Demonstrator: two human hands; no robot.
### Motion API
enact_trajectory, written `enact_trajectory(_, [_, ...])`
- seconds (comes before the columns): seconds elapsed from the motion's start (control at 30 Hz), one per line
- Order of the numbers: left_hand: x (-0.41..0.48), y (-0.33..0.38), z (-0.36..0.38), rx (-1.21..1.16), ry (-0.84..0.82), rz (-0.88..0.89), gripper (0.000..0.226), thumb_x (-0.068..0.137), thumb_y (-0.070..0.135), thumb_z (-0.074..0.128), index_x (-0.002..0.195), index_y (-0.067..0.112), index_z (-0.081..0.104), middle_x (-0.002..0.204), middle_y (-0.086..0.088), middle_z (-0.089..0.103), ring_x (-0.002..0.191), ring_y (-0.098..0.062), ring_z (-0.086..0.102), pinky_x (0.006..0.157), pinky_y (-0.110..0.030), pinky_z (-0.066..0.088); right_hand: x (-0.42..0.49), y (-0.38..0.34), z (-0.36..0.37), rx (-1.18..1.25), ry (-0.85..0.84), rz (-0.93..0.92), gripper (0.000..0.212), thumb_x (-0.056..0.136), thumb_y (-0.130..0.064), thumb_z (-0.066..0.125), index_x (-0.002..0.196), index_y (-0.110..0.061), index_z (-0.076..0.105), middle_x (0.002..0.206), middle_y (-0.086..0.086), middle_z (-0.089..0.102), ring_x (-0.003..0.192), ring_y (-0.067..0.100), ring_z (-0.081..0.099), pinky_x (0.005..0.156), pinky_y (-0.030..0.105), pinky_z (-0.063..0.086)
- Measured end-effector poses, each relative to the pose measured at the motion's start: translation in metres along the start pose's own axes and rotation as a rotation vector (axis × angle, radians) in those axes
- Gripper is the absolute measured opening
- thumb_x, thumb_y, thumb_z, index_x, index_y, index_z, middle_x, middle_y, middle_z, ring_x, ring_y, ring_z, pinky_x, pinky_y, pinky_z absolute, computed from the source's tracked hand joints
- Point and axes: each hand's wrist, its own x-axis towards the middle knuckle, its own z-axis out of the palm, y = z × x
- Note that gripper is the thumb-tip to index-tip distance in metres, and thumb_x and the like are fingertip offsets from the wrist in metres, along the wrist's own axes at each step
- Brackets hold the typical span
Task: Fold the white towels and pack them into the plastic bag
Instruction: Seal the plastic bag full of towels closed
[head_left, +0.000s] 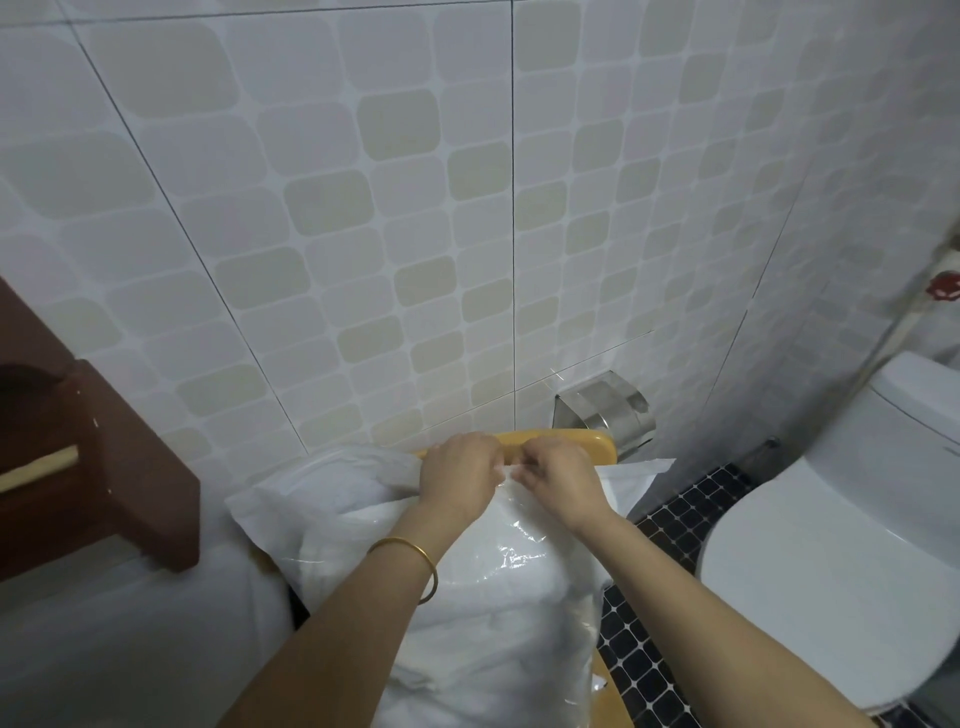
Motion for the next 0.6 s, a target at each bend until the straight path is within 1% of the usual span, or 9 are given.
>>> enact_trajectory(0.07, [0.001, -0.005, -0.007, -0.029, -0.089, -0.028, 0.016, 0.087, 0.027, 0.062, 0.102, 0.020, 0.063, 0.110, 0.000, 0.061, 0.107, -0.022, 0.055, 0.085, -0.032, 0.043, 0.001, 0.000, -0.001, 0.010, -0.021, 0.023, 0.007, 0.082, -0.013, 0.063, 0.076, -0.010, 0.062, 0.075, -0.005, 0.057, 0.083, 0.022, 0.056, 0.069, 0.032, 0.038])
enact_trajectory(0.13, [0.001, -0.010, -0.012, -0.007, -0.134, -0.042, 0.020, 0.086, 0.028, 0.064, 0.105, 0.021, 0.061, 0.113, 0.000, 0.059, 0.109, -0.023, 0.055, 0.085, -0.032, 0.043, 0.003, 0.000, -0.002, 0.031, -0.043, 0.045, 0.006, 0.082, -0.013, 0.063, 0.076, -0.014, 0.062, 0.075, -0.009, 0.056, 0.084, 0.021, 0.057, 0.072, 0.032, 0.043])
enact_trajectory(0.2, [-0.001, -0.014, -0.014, 0.004, -0.127, -0.052, 0.013, 0.087, 0.025, 0.063, 0.100, 0.021, 0.062, 0.111, -0.001, 0.060, 0.106, -0.023, 0.056, 0.084, -0.032, 0.044, 0.004, -0.002, -0.002, 0.035, -0.066, 0.042, 0.008, 0.080, -0.014, 0.064, 0.075, -0.020, 0.060, 0.077, -0.012, 0.055, 0.086, 0.019, 0.057, 0.074, 0.033, 0.044])
enact_trajectory(0.27, [-0.003, -0.015, -0.013, 0.006, -0.101, -0.052, 0.009, 0.089, 0.022, 0.061, 0.097, 0.021, 0.062, 0.109, -0.002, 0.062, 0.104, -0.024, 0.058, 0.083, -0.032, 0.045, 0.005, -0.005, -0.002, 0.024, -0.076, 0.031, 0.010, 0.079, -0.017, 0.066, 0.075, -0.023, 0.059, 0.077, -0.013, 0.054, 0.085, 0.017, 0.056, 0.073, 0.031, 0.042])
enact_trajectory(0.33, [-0.005, -0.015, -0.013, 0.013, -0.068, -0.048, 0.009, 0.089, 0.022, 0.060, 0.098, 0.020, 0.063, 0.107, -0.002, 0.063, 0.102, -0.025, 0.059, 0.081, -0.032, 0.045, 0.006, -0.009, 0.000, -0.003, -0.078, 0.023, 0.006, 0.081, -0.018, 0.064, 0.075, -0.021, 0.062, 0.077, -0.012, 0.053, 0.084, 0.016, 0.055, 0.069, 0.030, 0.039])
enact_trajectory(0.43, [-0.006, -0.014, -0.013, 0.021, -0.032, -0.038, 0.006, 0.090, 0.023, 0.060, 0.095, 0.021, 0.062, 0.103, -0.002, 0.064, 0.099, -0.025, 0.059, 0.077, -0.032, 0.043, 0.008, -0.012, 0.001, -0.025, -0.073, 0.011, 0.008, 0.083, -0.017, 0.062, 0.075, -0.020, 0.061, 0.076, -0.010, 0.051, 0.084, 0.018, 0.054, 0.065, 0.028, 0.032])
enact_trajectory(0.53, [-0.004, -0.014, -0.013, 0.031, -0.014, -0.026, 0.005, 0.090, 0.023, 0.058, 0.094, 0.022, 0.061, 0.102, -0.002, 0.064, 0.098, -0.025, 0.059, 0.075, -0.031, 0.041, 0.008, -0.012, -0.001, -0.051, -0.064, -0.006, 0.010, 0.084, -0.018, 0.060, 0.074, -0.020, 0.059, 0.075, -0.009, 0.051, 0.083, 0.020, 0.054, 0.066, 0.031, 0.035])
enact_trajectory(0.6, [-0.004, -0.013, -0.013, 0.048, -0.009, -0.013, 0.008, 0.091, 0.023, 0.056, 0.096, 0.022, 0.061, 0.104, -0.001, 0.064, 0.099, -0.025, 0.059, 0.074, -0.031, 0.040, 0.007, -0.012, 0.000, -0.079, -0.045, -0.015, 0.011, 0.085, -0.018, 0.058, 0.075, -0.018, 0.059, 0.074, -0.008, 0.050, 0.080, 0.020, 0.052, 0.065, 0.032, 0.034])
